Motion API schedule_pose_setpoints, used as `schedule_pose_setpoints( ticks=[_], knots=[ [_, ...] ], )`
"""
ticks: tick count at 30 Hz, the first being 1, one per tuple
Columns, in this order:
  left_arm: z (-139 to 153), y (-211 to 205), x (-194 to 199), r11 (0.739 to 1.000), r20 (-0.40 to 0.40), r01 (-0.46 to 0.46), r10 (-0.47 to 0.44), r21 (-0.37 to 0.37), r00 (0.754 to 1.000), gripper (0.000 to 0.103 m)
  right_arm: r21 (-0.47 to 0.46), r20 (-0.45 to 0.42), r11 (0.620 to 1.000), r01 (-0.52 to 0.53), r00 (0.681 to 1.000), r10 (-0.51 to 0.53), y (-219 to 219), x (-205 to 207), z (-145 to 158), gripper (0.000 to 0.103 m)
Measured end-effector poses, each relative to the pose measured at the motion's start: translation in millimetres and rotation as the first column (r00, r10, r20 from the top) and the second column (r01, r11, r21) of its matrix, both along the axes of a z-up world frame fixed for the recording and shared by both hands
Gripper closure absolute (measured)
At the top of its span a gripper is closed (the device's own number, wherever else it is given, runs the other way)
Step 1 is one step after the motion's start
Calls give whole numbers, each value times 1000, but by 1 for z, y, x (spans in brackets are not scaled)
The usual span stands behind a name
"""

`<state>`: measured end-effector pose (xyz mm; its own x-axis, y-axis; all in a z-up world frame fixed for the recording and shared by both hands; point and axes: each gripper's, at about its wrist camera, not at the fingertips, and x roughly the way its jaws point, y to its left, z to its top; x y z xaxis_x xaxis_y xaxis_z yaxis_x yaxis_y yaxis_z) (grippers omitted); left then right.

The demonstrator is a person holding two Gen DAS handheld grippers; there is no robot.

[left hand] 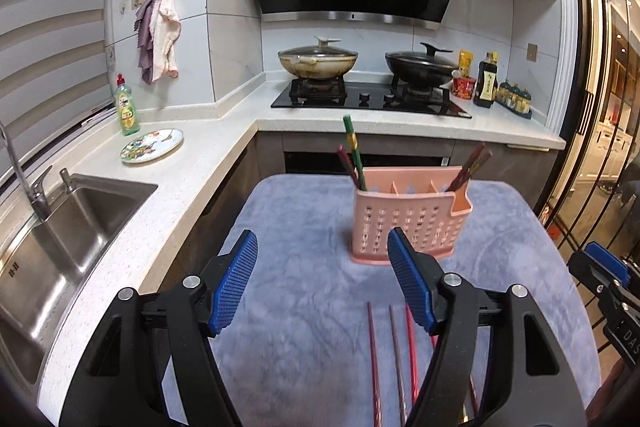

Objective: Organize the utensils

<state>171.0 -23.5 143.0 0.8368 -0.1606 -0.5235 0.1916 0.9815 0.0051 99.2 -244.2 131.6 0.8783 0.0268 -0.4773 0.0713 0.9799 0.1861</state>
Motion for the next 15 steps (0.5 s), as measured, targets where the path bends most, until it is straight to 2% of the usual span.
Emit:
schedule_pose_setpoints(
  ticks=[15],
  knots=[
    [-69,18,-55,1000,-138,-16,19,22,990,39,-11,-206,1000,-5,978,3,18,-60,-96,63]
  ],
)
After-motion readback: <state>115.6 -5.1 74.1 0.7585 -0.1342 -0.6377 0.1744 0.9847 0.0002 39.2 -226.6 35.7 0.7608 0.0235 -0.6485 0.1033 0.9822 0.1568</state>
